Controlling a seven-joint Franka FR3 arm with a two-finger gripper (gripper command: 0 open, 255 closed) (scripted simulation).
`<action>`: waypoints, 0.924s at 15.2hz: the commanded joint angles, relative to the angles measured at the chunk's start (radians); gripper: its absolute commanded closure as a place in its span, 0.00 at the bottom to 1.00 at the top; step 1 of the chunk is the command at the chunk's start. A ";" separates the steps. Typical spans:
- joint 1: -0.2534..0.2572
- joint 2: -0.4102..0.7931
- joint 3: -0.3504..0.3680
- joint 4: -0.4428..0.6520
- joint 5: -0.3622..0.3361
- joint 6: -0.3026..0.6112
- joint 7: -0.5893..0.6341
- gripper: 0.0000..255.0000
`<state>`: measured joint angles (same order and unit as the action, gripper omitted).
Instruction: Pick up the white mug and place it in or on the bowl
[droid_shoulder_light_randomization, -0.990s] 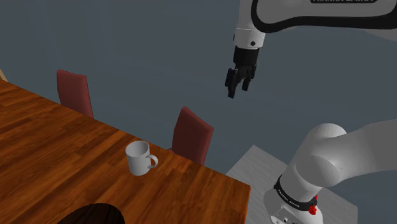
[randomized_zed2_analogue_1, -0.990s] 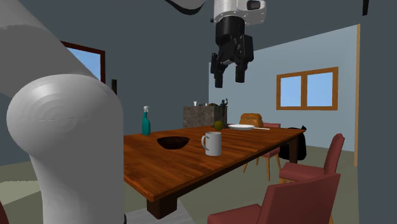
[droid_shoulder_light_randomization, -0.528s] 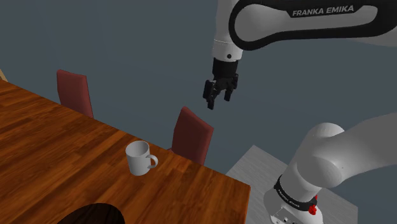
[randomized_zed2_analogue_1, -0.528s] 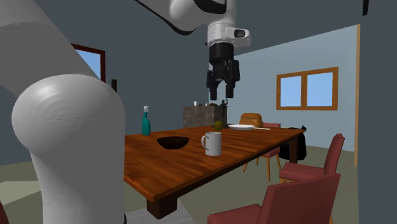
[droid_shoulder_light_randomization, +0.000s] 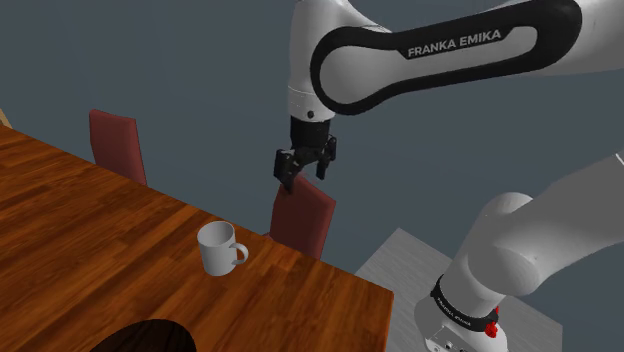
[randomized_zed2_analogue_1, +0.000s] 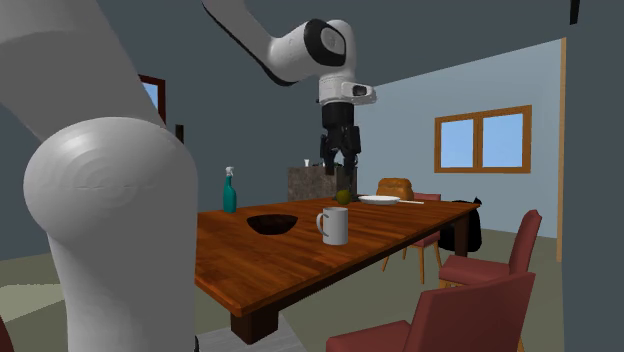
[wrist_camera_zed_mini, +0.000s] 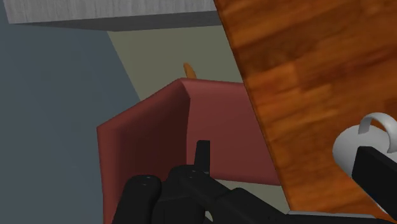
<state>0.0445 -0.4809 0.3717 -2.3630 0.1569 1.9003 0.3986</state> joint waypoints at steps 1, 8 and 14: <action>0.000 0.067 0.046 0.030 -0.004 0.047 0.058 0.00; -0.007 0.310 0.186 0.166 -0.095 0.167 0.269 0.00; 0.023 0.563 0.261 0.338 -0.273 0.216 0.486 0.00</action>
<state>0.0583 0.0259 0.6221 -2.0625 -0.0735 2.1067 0.8390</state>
